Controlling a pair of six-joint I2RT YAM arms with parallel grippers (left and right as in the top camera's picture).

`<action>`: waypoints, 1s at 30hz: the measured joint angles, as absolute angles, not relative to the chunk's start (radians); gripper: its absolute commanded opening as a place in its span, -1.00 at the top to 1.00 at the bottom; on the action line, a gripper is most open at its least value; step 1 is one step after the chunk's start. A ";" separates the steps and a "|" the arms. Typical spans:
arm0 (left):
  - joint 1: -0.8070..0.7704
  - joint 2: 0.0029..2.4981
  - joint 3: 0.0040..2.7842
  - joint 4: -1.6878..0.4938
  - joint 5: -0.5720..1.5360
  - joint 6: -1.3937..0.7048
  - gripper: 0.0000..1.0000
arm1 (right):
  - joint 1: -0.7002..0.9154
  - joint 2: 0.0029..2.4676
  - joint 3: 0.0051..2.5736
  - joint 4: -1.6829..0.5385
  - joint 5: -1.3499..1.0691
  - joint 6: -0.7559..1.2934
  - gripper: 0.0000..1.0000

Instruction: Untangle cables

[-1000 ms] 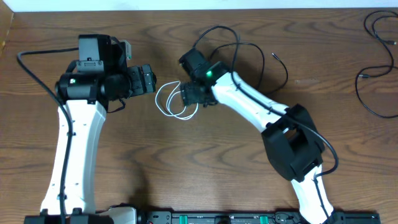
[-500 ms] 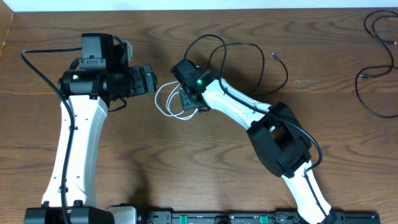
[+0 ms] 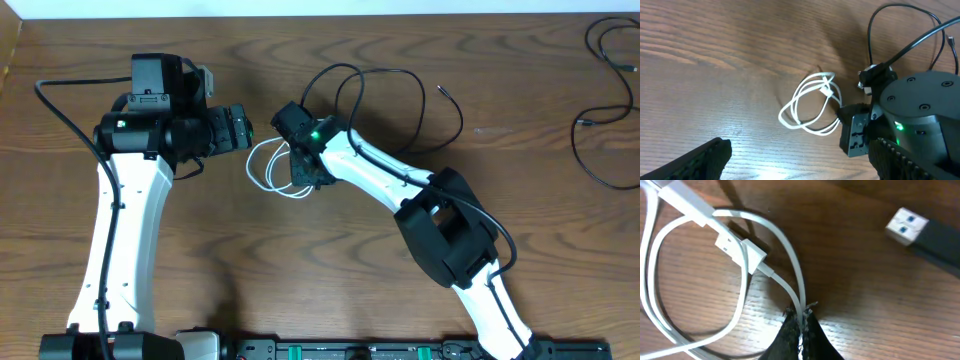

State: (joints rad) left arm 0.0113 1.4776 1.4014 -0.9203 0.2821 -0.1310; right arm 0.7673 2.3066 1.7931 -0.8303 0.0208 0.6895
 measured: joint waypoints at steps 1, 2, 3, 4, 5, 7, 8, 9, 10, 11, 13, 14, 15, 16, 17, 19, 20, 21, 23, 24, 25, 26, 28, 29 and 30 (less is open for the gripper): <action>0.011 1.478 1.401 -0.920 0.282 -0.131 -0.85 | 0.767 2.307 1.793 -0.830 0.015 0.688 0.98; 0.011 1.478 1.401 -0.920 0.282 -0.131 -0.84 | 0.764 2.307 1.793 -0.831 0.007 0.684 0.98; 0.011 1.478 1.401 -0.920 0.282 -0.131 -0.85 | 0.760 2.306 1.793 -0.832 -0.004 0.678 0.98; 0.011 1.478 1.401 -0.920 0.282 -0.131 -0.84 | 0.753 2.305 1.793 -0.836 -0.021 0.663 0.98; 0.011 1.478 1.401 -0.920 0.282 -0.131 -0.84 | 0.746 2.304 1.793 -0.840 -0.039 0.649 0.98; 0.011 1.478 1.401 -0.920 0.282 -0.131 -0.84 | 0.727 2.298 1.790 -0.844 -0.090 0.596 0.98; 0.011 1.478 1.401 -0.920 0.282 -0.131 -0.85 | 0.715 2.294 1.788 -0.845 -0.118 0.566 0.98; 0.011 1.478 1.401 -0.920 0.282 -0.131 -0.84 | 0.700 2.283 1.785 -0.845 -0.154 0.532 0.98; 0.011 1.478 1.401 -0.920 0.282 -0.131 -0.85 | 0.688 2.271 1.782 -0.846 -0.187 0.500 0.98; 0.011 1.478 1.401 -0.920 0.282 -0.131 -0.84 | 0.670 2.247 1.781 -0.849 -0.237 0.452 0.98; 0.011 1.478 1.401 -0.920 0.282 -0.131 -0.84 | 0.640 2.191 1.780 -0.860 -0.316 0.382 0.98; 0.011 1.478 1.401 -0.920 0.282 -0.131 -0.85 | 0.628 2.165 1.780 -0.867 -0.347 0.358 0.98; 0.011 1.478 1.401 -0.920 0.282 -0.131 -0.85 | 0.609 2.122 1.780 -0.876 -0.392 0.325 0.98; 0.011 1.478 1.401 -0.920 0.282 -0.131 -0.85 | 0.590 2.078 1.780 -0.887 -0.437 0.298 0.98; 0.011 1.478 1.401 -0.920 0.282 -0.131 -0.84 | 0.561 2.018 1.780 -0.896 -0.488 0.268 0.98; 0.011 1.478 1.401 -0.920 0.282 -0.131 -0.84 | 0.510 1.927 1.780 -0.903 -0.549 0.239 0.98; 0.011 1.478 1.401 -0.920 0.282 -0.131 -0.85 | 0.483 1.885 1.780 -0.908 -0.571 0.227 0.98; 0.011 1.478 1.401 -0.920 0.282 -0.131 -0.85 | 0.456 1.846 1.781 -0.916 -0.589 0.220 0.98; 0.011 1.478 1.401 -0.920 0.282 -0.131 -0.85 | 0.404 1.786 1.781 -0.937 -0.610 0.207 0.98; 0.011 1.478 1.401 -0.919 0.282 -0.131 -0.85 | 0.379 1.762 1.781 -0.950 -0.617 0.202 0.98; 0.011 1.478 1.401 -0.919 0.282 -0.131 -0.85 | 0.356 1.744 1.781 -0.963 -0.623 0.199 0.98; 0.011 1.478 1.401 -0.919 0.282 -0.131 -0.85 | 0.343 1.736 1.781 -0.971 -0.626 0.196 0.98; 0.011 1.478 1.401 -0.916 0.282 -0.131 -0.85 | 0.304 1.718 1.781 -0.999 -0.628 0.189 0.98; 0.011 1.478 1.401 -0.916 0.282 -0.131 -0.85 | 0.296 1.715 1.781 -1.013 -0.628 0.188 0.98; 0.011 1.478 1.401 -0.915 0.282 -0.131 -0.85 | 0.294 1.714 1.781 -1.018 -0.625 0.187 0.98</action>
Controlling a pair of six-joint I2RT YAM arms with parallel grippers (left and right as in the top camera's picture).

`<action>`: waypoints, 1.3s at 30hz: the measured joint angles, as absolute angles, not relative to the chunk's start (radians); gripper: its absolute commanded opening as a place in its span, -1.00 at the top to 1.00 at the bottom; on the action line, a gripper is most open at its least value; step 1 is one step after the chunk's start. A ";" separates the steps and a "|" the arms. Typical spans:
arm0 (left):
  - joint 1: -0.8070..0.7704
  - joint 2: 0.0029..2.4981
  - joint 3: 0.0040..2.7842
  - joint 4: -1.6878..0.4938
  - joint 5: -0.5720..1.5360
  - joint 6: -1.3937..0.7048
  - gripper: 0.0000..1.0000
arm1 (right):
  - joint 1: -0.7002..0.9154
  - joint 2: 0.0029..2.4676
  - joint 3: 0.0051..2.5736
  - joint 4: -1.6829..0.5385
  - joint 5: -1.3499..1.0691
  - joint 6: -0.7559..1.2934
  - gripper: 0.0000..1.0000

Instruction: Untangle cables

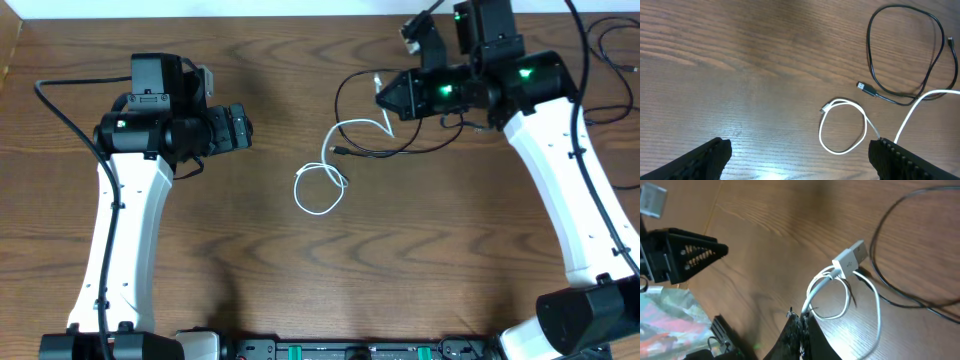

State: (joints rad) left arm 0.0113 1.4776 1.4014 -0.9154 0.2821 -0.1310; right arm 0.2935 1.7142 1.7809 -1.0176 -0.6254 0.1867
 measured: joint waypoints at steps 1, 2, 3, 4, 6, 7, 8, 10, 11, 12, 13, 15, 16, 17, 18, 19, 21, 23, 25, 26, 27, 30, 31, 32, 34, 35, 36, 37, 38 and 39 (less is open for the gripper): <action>0.011 1.478 1.401 -0.915 0.282 -0.131 -0.85 | 0.290 1.713 1.781 -1.034 -0.616 0.184 0.98; 0.011 1.478 1.401 -0.914 0.282 -0.131 -0.85 | 0.289 1.713 1.781 -1.043 -0.606 0.182 0.98; 0.011 1.478 1.401 -0.914 0.282 -0.131 -0.85 | 0.289 1.713 1.781 -1.055 -0.594 0.180 0.98; 0.011 1.478 1.401 -0.912 0.282 -0.131 -0.85 | 0.294 1.713 1.781 -1.077 -0.571 0.178 0.98; 0.011 1.478 1.401 -0.912 0.282 -0.131 -0.85 | 0.308 1.713 1.781 -1.103 -0.533 0.177 0.98; 0.011 1.478 1.401 -0.912 0.282 -0.131 -0.85 | 0.320 1.713 1.781 -1.110 -0.516 0.177 0.98; 0.011 1.478 1.401 -0.912 0.282 -0.131 -0.85 | 0.336 1.713 1.781 -1.117 -0.494 0.177 0.98; 0.011 1.478 1.401 -0.912 0.282 -0.131 -0.84 | 0.383 1.721 1.781 -1.130 -0.442 0.179 0.98; 0.011 1.478 1.401 -0.912 0.282 -0.131 -0.85 | 0.404 1.729 1.781 -1.134 -0.421 0.181 0.98; 0.011 1.478 1.401 -0.912 0.282 -0.131 -0.85 | 0.421 1.737 1.781 -1.135 -0.409 0.183 0.98; 0.011 1.478 1.401 -0.912 0.282 -0.131 -0.85 | 0.443 1.753 1.781 -1.137 -0.392 0.186 0.98; 0.011 1.478 1.401 -0.912 0.282 -0.131 -0.85 | 0.487 1.803 1.781 -1.139 -0.365 0.194 0.98; 0.011 1.478 1.401 -0.912 0.282 -0.131 -0.85 | 0.502 1.826 1.781 -1.139 -0.359 0.195 0.98; 0.011 1.478 1.401 -0.912 0.282 -0.131 -0.85 | 0.524 1.865 1.781 -1.138 -0.350 0.197 0.98; 0.011 1.478 1.401 -0.912 0.282 -0.131 -0.85 | 0.538 1.891 1.781 -1.138 -0.343 0.199 0.98; 0.011 1.478 1.401 -0.912 0.282 -0.131 -0.84 | 0.558 1.929 1.781 -1.138 -0.337 0.200 0.98; 0.011 1.478 1.401 -0.912 0.282 -0.131 -0.84 | 0.587 1.977 1.781 -1.138 -0.325 0.201 0.98; 0.011 1.478 1.401 -0.911 0.282 -0.131 -0.84 | 0.612 2.017 1.781 -1.139 -0.307 0.202 0.98; 0.011 1.478 1.401 -0.912 0.282 -0.131 -0.84 | 0.651 2.075 1.781 -1.140 -0.270 0.202 0.97; 0.011 1.478 1.401 -0.912 0.282 -0.131 -0.85 | 0.657 2.084 1.781 -1.140 -0.262 0.202 0.95; 0.011 1.478 1.401 -0.912 0.282 -0.131 -0.85 | 0.670 2.105 1.781 -1.140 -0.242 0.201 0.92; 0.011 1.478 1.401 -0.912 0.282 -0.131 -0.85 | 0.699 2.161 1.781 -1.132 -0.204 0.172 0.51; 0.011 1.478 1.401 -0.912 0.282 -0.131 -0.84 | 0.707 2.181 1.781 -1.129 -0.197 0.158 0.39; 0.011 1.478 1.401 -0.912 0.282 -0.131 -0.84 | 0.711 2.193 1.781 -1.126 -0.190 0.147 0.30; 0.011 1.478 1.401 -0.912 0.282 -0.131 -0.84 | 0.719 2.221 1.781 -1.122 -0.166 0.130 0.11; 0.011 1.478 1.401 -0.912 0.282 -0.131 -0.84 | 0.721 2.229 1.781 -1.120 -0.163 0.126 0.06; 0.011 1.478 1.401 -0.912 0.282 -0.131 -0.85 | 0.722 2.236 1.781 -1.118 -0.156 0.118 0.01; 0.011 1.478 1.401 -0.912 0.282 -0.131 -0.84 | 0.723 2.240 1.780 -1.114 -0.151 0.115 -0.04; 0.011 1.478 1.401 -0.912 0.282 -0.131 -0.85 | 0.724 2.240 1.781 -1.110 -0.146 0.113 -0.08; 0.011 1.478 1.401 -0.911 0.282 -0.131 -0.85 | 0.725 2.240 1.781 -1.105 -0.144 0.108 -0.11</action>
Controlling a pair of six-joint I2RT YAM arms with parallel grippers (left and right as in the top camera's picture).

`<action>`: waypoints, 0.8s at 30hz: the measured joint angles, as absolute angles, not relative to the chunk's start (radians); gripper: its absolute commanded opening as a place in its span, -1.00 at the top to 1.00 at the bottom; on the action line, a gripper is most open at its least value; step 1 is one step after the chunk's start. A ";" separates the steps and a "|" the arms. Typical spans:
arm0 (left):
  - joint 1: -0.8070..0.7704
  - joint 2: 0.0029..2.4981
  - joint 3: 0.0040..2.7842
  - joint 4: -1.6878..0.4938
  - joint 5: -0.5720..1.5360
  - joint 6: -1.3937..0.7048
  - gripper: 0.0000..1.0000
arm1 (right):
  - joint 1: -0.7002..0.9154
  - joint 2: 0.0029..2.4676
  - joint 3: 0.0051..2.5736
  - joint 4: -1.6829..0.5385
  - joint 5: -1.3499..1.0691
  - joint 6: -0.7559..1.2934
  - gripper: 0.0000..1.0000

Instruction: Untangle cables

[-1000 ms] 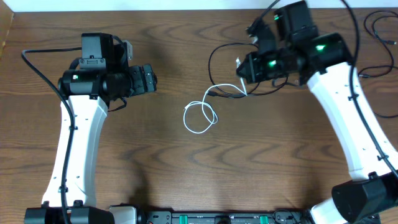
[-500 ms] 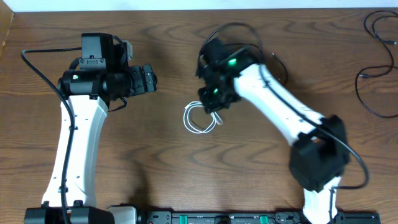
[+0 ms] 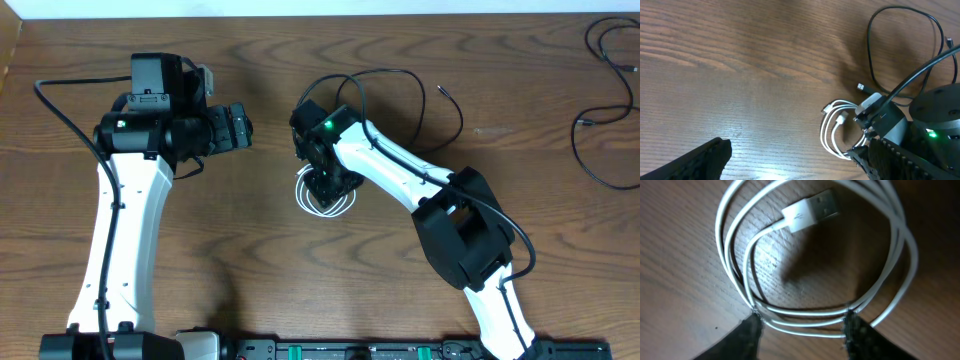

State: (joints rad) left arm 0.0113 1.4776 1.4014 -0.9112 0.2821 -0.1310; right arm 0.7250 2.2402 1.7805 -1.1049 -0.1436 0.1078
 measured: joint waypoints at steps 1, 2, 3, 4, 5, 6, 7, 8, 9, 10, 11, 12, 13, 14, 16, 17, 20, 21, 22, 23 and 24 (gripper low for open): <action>0.011 1.478 1.401 -0.912 0.282 -0.131 -0.85 | 0.726 2.240 1.781 -1.099 -0.140 0.106 -0.13; 0.011 1.478 1.401 -0.911 0.282 -0.131 -0.84 | 0.727 2.240 1.781 -1.095 -0.138 0.102 -0.15; 0.011 1.478 1.401 -0.911 0.282 -0.131 -0.85 | 0.730 2.240 1.781 -1.087 -0.137 0.101 -0.18; 0.011 1.478 1.401 -0.911 0.282 -0.131 -0.85 | 0.733 2.240 1.781 -1.078 -0.135 0.100 -0.20; 0.011 1.478 1.401 -0.912 0.282 -0.131 -0.84 | 0.734 2.240 1.781 -1.071 -0.134 0.100 -0.22; 0.011 1.478 1.401 -0.912 0.282 -0.131 -0.85 | 0.736 2.240 1.781 -1.063 -0.129 0.099 -0.22; 0.011 1.478 1.401 -0.912 0.282 -0.131 -0.85 | 0.738 2.240 1.781 -1.051 -0.116 0.097 -0.22; 0.011 1.478 1.401 -0.912 0.282 -0.131 -0.85 | 0.738 2.240 1.781 -1.041 -0.094 0.097 -0.22; 0.011 1.478 1.401 -0.912 0.282 -0.131 -0.85 | 0.738 2.240 1.781 -1.038 -0.080 0.097 -0.22; 0.011 1.478 1.401 -0.912 0.282 -0.131 -0.85 | 0.738 2.240 1.780 -1.034 -0.052 0.097 -0.23; 0.011 1.478 1.401 -0.912 0.282 -0.131 -0.84 | 0.738 2.240 1.780 -1.033 -0.025 0.097 -0.24; 0.011 1.478 1.401 -0.912 0.282 -0.131 -0.85 | 0.737 2.240 1.781 -1.033 0.002 0.098 -0.25; 0.011 1.478 1.401 -0.912 0.282 -0.131 -0.85 | 0.735 2.240 1.781 -1.031 0.049 0.098 -0.26; 0.011 1.478 1.401 -0.911 0.282 -0.131 -0.85 | 0.734 2.240 1.780 -1.024 0.062 0.098 -0.26; 0.011 1.478 1.401 -0.908 0.282 -0.131 -0.85 | 0.730 2.240 1.779 -0.994 0.082 0.098 -0.27; 0.011 1.478 1.401 -0.908 0.282 -0.131 -0.84 | 0.728 2.240 1.777 -0.984 0.087 0.098 -0.26; 0.011 1.478 1.401 -0.908 0.282 -0.131 -0.85 | 0.723 2.240 1.770 -0.955 0.089 0.093 -0.21; 0.011 1.478 1.401 -0.907 0.282 -0.131 -0.84 | 0.722 2.242 1.769 -0.950 0.084 0.085 -0.19; 0.011 1.478 1.401 -0.907 0.282 -0.131 -0.85 | 0.719 2.246 1.769 -0.947 0.077 0.077 -0.16; 0.011 1.478 1.401 -0.907 0.282 -0.131 -0.84 | 0.714 2.252 1.768 -0.946 0.071 0.071 -0.13; 0.011 1.478 1.401 -0.907 0.282 -0.131 -0.85 | 0.710 2.257 1.766 -0.946 0.064 0.067 -0.08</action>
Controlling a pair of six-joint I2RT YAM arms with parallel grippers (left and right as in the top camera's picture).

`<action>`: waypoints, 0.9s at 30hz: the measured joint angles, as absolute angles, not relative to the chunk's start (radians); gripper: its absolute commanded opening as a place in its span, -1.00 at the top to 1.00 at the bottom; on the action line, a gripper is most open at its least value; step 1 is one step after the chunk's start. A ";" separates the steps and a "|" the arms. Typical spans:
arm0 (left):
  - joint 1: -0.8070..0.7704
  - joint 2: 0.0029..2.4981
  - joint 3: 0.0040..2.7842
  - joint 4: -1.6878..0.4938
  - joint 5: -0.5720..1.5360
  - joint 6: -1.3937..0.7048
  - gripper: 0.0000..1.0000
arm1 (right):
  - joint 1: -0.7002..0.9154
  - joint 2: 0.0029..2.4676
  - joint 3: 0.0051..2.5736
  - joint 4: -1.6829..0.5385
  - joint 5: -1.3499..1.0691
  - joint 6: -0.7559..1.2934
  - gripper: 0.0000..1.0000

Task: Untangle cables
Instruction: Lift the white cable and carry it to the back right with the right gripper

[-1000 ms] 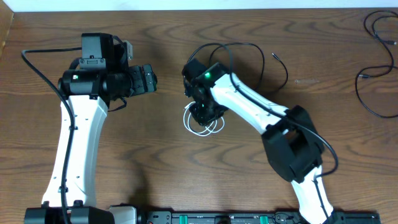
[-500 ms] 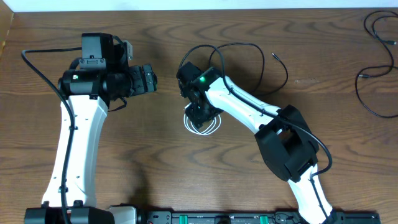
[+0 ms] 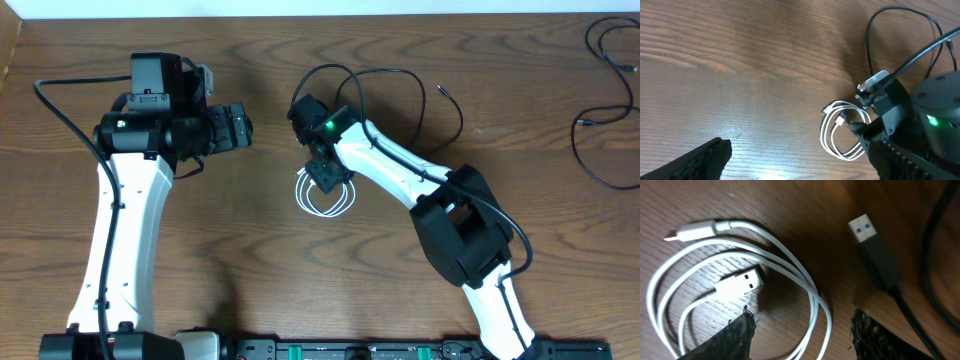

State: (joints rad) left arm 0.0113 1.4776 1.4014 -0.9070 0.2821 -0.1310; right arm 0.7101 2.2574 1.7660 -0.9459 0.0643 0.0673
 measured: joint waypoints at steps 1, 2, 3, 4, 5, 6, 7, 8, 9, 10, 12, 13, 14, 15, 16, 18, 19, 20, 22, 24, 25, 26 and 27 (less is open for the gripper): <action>0.011 1.478 1.401 -0.906 0.282 -0.131 -0.84 | 0.704 2.264 1.766 -0.947 0.058 0.063 -0.05; 0.011 1.478 1.401 -0.904 0.282 -0.131 -0.84 | 0.696 2.268 1.766 -0.946 0.047 0.057 -0.02; 0.011 1.478 1.401 -0.902 0.282 -0.131 -0.85 | 0.689 2.273 1.765 -0.947 0.036 0.053 -0.01; 0.011 1.478 1.401 -0.899 0.282 -0.131 -0.85 | 0.677 2.278 1.764 -0.947 0.016 0.043 0.00; 0.011 1.478 1.401 -0.897 0.282 -0.131 -0.84 | 0.672 2.279 1.764 -0.948 0.010 0.037 0.02; 0.011 1.478 1.401 -0.895 0.282 -0.131 -0.85 | 0.662 2.279 1.764 -0.948 -0.008 0.029 0.05; 0.011 1.478 1.401 -0.894 0.282 -0.131 -0.85 | 0.649 2.279 1.764 -0.950 -0.030 0.017 0.07; 0.011 1.478 1.401 -0.894 0.282 -0.131 -0.85 | 0.639 2.278 1.764 -0.952 -0.050 0.006 0.09; 0.011 1.478 1.401 -0.894 0.282 -0.131 -0.85 | 0.634 2.278 1.764 -0.953 -0.061 -0.001 0.13; 0.011 1.478 1.401 -0.894 0.282 -0.131 -0.85 | 0.625 2.277 1.761 -0.952 -0.074 -0.008 0.18; 0.011 1.478 1.401 -0.893 0.282 -0.131 -0.85 | 0.613 2.270 1.747 -0.950 -0.091 -0.017 0.28; 0.011 1.478 1.401 -0.893 0.282 -0.131 -0.84 | 0.609 2.263 1.734 -0.947 -0.096 -0.022 0.34; 0.011 1.478 1.401 -0.892 0.282 -0.131 -0.85 | 0.606 2.258 1.724 -0.945 -0.098 -0.025 0.38; 0.011 1.478 1.401 -0.891 0.282 -0.131 -0.84 | 0.603 2.253 1.713 -0.942 -0.097 -0.028 0.44; 0.011 1.478 1.401 -0.889 0.282 -0.131 -0.85 | 0.602 2.244 1.697 -0.936 -0.094 -0.034 0.47; 0.011 1.478 1.401 -0.884 0.282 -0.131 -0.85 | 0.605 2.235 1.680 -0.928 -0.070 -0.030 0.49; 0.011 1.478 1.401 -0.882 0.282 -0.131 -0.85 | 0.608 2.233 1.675 -0.926 -0.052 -0.025 0.50; 0.011 1.478 1.401 -0.881 0.282 -0.131 -0.85 | 0.612 2.231 1.673 -0.927 -0.042 -0.022 0.50; 0.011 1.478 1.401 -0.881 0.282 -0.131 -0.85 | 0.622 2.230 1.671 -0.926 -0.010 -0.015 0.67; 0.011 1.478 1.401 -0.881 0.282 -0.131 -0.85 | 0.633 2.230 1.669 -0.926 0.012 -0.008 0.95; 0.011 1.478 1.401 -0.881 0.282 -0.131 -0.85 | 0.638 2.230 1.668 -0.929 0.016 0.001 0.98; 0.011 1.478 1.401 -0.881 0.282 -0.131 -0.85 | 0.639 2.229 1.668 -0.932 0.020 0.006 0.98; 0.011 1.478 1.401 -0.881 0.282 -0.131 -0.84 | 0.640 2.228 1.667 -0.936 0.023 0.009 0.98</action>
